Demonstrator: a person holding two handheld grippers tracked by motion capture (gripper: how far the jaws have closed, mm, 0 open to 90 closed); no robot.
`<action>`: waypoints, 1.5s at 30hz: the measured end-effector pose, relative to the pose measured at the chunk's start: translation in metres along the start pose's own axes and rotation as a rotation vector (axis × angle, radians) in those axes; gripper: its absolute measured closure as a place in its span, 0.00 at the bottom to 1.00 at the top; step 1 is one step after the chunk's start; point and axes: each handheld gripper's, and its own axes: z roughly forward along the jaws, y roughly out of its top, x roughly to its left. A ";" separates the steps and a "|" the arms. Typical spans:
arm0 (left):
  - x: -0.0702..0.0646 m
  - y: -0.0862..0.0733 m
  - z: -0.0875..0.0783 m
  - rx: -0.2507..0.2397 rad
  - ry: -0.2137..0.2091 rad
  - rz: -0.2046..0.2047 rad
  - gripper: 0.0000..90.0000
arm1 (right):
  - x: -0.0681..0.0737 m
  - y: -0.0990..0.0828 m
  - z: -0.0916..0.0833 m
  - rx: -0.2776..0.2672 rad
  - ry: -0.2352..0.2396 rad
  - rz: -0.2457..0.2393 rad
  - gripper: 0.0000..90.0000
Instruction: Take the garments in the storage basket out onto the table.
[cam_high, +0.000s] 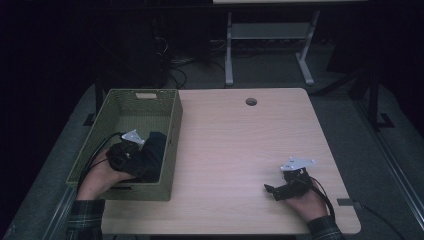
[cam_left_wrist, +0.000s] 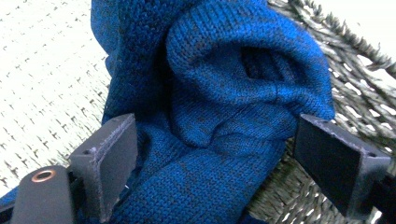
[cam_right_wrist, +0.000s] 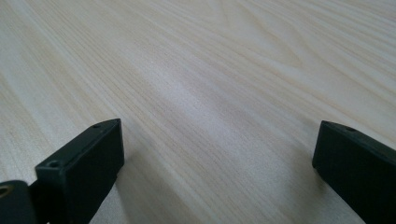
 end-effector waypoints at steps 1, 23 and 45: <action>0.000 0.000 0.001 0.015 -0.005 0.009 0.16 | 0.000 0.000 0.000 0.000 0.000 0.000 0.02; 0.013 -0.003 0.000 0.065 -0.045 -0.027 0.78 | 0.000 0.000 0.000 0.000 0.000 0.000 0.02; 0.022 0.015 -0.042 0.034 -0.027 -0.081 0.82 | 0.000 0.000 0.000 0.000 0.000 0.000 0.02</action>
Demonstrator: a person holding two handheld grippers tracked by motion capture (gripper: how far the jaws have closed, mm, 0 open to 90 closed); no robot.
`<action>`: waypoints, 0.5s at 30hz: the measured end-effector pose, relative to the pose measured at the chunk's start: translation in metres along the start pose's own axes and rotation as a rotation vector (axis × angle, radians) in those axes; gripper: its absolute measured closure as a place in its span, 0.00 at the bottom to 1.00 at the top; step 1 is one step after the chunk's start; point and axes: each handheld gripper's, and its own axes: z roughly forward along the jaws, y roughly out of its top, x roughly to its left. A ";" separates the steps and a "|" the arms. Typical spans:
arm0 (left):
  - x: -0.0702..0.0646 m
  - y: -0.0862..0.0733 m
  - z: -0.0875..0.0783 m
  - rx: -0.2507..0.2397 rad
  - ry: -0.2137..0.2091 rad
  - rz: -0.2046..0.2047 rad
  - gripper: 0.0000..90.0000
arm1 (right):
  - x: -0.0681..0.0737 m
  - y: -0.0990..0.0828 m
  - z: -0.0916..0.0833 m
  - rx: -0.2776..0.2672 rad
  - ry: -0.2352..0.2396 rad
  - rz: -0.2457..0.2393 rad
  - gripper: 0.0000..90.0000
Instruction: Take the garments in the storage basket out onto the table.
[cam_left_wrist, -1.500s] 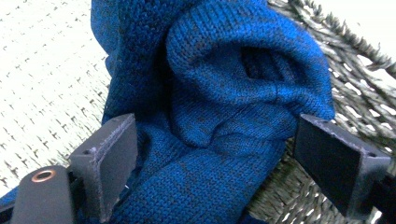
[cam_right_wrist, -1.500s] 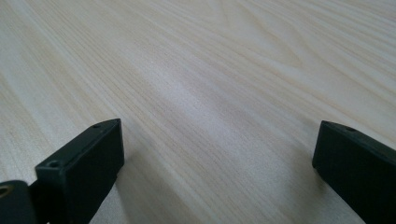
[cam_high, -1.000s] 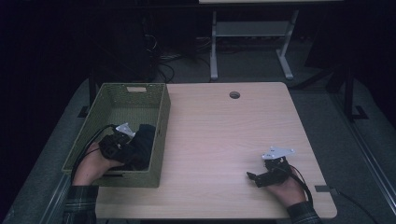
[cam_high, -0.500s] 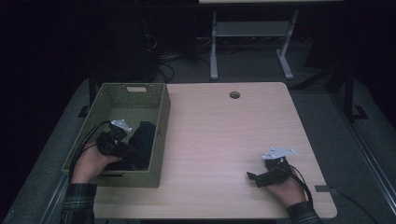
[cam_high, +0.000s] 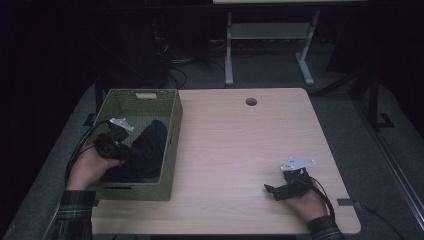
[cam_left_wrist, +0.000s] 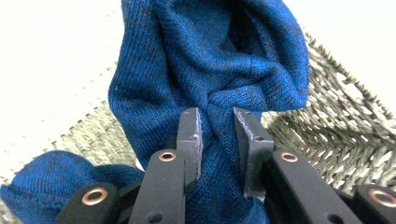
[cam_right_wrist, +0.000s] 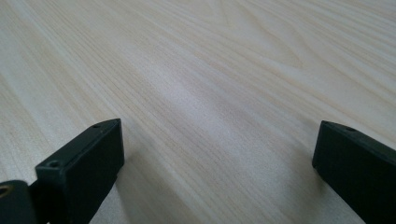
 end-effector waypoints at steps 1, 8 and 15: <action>0.001 0.001 -0.003 -0.001 0.002 0.005 0.82 | 0.000 0.000 0.000 0.000 0.001 0.000 0.02; 0.004 0.010 -0.022 -0.023 0.021 0.003 0.83 | 0.000 0.000 0.000 0.000 0.000 0.000 0.02; 0.006 0.019 -0.043 -0.041 0.049 0.007 0.83 | 0.000 0.000 0.000 -0.001 0.000 0.000 0.02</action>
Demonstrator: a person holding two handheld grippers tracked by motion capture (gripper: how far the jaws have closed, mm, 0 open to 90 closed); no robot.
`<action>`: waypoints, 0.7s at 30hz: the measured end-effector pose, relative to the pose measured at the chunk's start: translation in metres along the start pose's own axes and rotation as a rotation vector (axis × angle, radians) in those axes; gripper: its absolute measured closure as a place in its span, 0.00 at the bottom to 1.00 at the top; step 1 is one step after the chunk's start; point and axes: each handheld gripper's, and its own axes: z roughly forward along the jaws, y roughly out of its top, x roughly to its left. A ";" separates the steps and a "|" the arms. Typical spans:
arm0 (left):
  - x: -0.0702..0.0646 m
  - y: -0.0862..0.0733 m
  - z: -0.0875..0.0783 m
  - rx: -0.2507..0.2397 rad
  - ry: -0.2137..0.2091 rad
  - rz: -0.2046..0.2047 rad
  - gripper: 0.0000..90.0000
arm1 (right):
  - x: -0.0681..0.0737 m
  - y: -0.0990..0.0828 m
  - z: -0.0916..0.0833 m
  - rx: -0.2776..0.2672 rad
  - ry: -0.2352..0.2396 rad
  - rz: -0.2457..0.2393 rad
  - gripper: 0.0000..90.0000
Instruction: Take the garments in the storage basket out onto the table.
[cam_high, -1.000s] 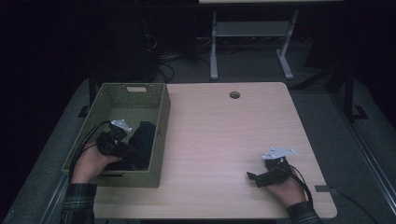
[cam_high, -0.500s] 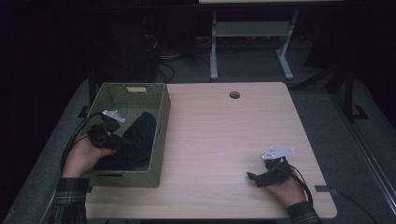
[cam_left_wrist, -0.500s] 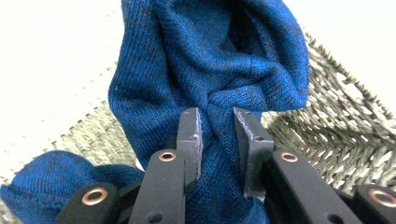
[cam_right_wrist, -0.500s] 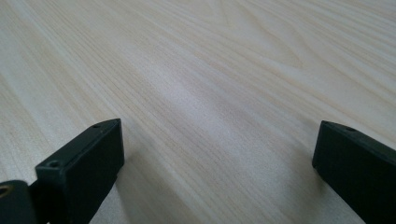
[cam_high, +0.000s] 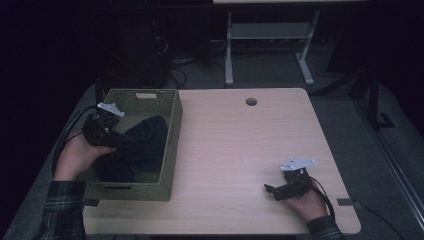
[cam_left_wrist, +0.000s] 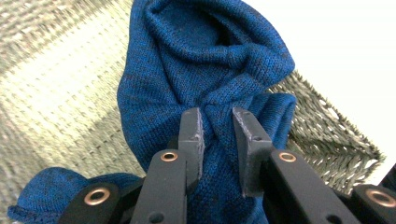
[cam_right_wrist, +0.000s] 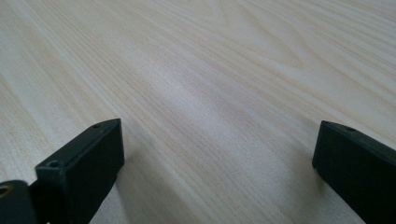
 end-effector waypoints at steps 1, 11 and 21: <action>0.001 0.001 -0.003 -0.007 0.001 -0.001 0.83 | 0.000 0.000 0.000 0.000 0.000 0.001 0.02; 0.011 0.012 -0.024 -0.062 -0.018 -0.001 0.83 | 0.000 0.000 0.000 0.000 0.000 0.001 0.02; 0.008 0.024 -0.044 -0.091 -0.004 0.009 0.84 | 0.000 0.000 0.000 0.000 0.000 0.001 0.02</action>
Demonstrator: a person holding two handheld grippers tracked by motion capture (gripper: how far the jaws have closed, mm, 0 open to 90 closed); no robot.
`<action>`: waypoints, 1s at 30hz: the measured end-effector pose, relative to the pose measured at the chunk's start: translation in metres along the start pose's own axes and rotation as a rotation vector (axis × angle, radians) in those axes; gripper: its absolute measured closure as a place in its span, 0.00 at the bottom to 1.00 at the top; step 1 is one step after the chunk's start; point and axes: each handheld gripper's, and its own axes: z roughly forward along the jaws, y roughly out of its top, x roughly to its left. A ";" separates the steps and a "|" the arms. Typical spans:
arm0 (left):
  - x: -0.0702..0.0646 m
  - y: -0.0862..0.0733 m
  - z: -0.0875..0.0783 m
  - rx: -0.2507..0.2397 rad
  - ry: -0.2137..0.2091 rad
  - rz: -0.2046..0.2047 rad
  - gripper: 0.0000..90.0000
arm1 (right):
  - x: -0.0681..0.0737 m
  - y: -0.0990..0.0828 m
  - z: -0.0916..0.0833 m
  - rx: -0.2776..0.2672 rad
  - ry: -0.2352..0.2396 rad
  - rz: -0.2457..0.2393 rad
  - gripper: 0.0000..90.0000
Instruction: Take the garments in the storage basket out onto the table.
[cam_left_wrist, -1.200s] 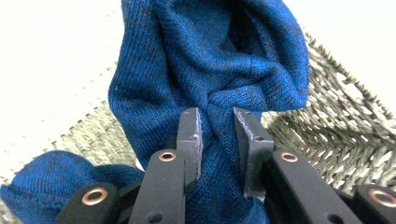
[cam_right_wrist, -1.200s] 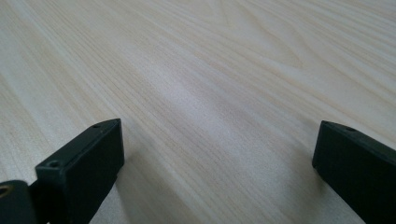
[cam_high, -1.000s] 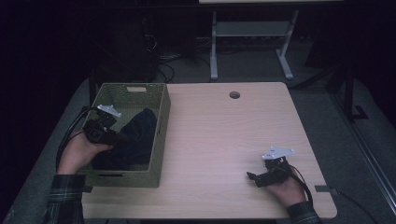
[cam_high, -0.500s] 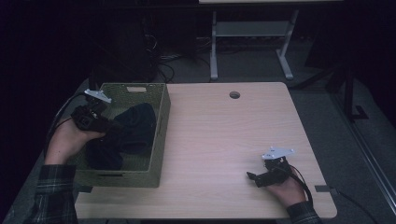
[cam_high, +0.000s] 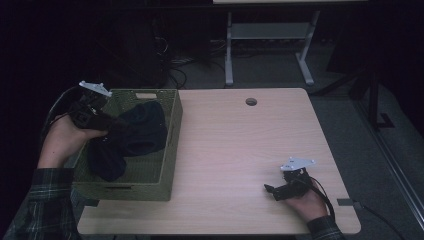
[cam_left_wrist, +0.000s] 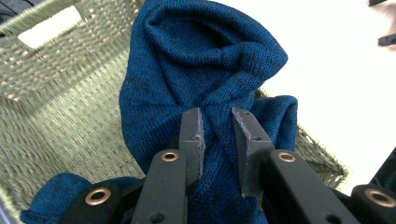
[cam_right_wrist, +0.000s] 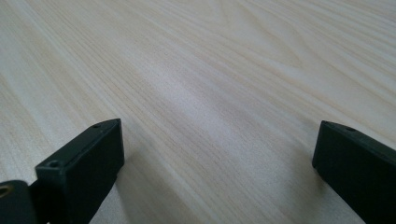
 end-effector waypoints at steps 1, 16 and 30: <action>-0.001 0.003 -0.004 -0.007 0.002 0.002 0.84 | 0.000 0.000 0.000 0.000 0.000 0.000 0.02; -0.013 0.026 -0.018 -0.055 0.017 0.031 0.85 | 0.000 0.000 0.000 0.000 0.000 0.000 0.02; -0.032 0.056 -0.024 -0.113 -0.015 0.074 0.85 | 0.000 0.000 0.000 0.000 0.000 0.000 0.02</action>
